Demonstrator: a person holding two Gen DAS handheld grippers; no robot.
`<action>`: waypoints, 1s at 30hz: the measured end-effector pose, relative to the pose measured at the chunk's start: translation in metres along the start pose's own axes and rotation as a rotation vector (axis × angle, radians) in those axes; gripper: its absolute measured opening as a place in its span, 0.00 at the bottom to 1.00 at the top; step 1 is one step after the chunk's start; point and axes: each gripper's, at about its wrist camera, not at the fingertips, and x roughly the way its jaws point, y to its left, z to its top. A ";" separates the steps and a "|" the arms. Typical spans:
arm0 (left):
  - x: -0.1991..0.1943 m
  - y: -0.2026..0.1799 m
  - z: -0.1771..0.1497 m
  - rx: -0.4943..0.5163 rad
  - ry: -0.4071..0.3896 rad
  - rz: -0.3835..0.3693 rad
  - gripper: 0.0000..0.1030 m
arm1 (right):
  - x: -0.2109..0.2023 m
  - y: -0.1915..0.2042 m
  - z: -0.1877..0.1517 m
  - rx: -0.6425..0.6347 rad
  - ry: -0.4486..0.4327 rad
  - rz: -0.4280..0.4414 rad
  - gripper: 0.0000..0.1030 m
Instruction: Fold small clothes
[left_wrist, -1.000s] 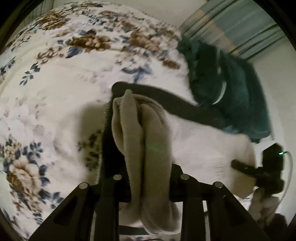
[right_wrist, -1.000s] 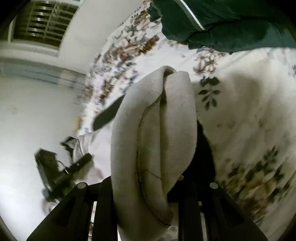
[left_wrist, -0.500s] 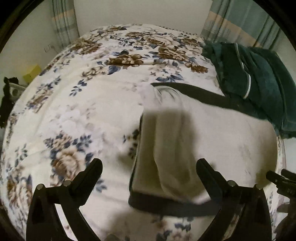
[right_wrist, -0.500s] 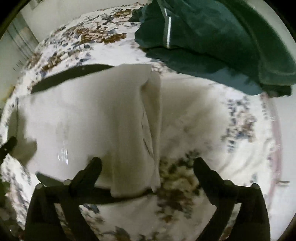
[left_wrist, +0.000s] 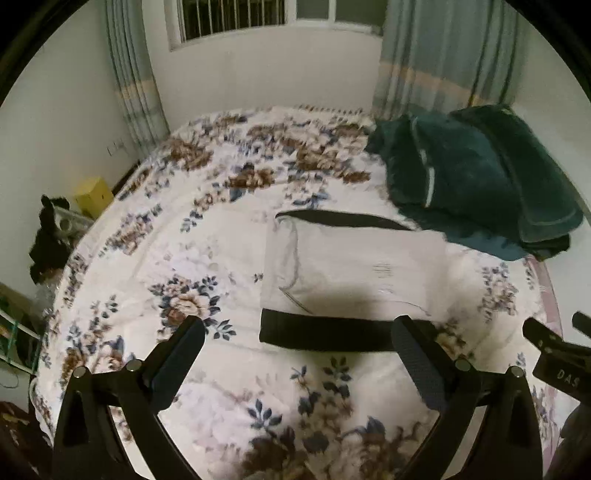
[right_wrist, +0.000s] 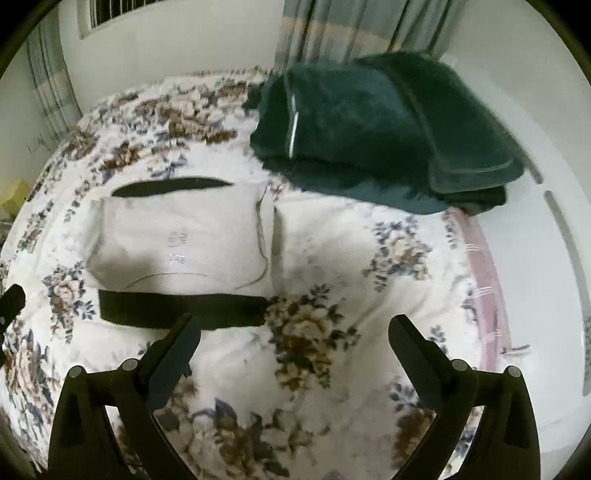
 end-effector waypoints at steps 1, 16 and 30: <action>-0.013 -0.003 -0.003 0.000 -0.007 -0.002 1.00 | -0.019 -0.004 -0.005 0.002 -0.017 0.000 1.00; -0.220 -0.015 -0.033 0.012 -0.216 -0.049 1.00 | -0.290 -0.069 -0.078 0.029 -0.289 0.024 1.00; -0.284 -0.008 -0.052 0.000 -0.297 -0.065 1.00 | -0.397 -0.089 -0.114 0.032 -0.390 0.074 1.00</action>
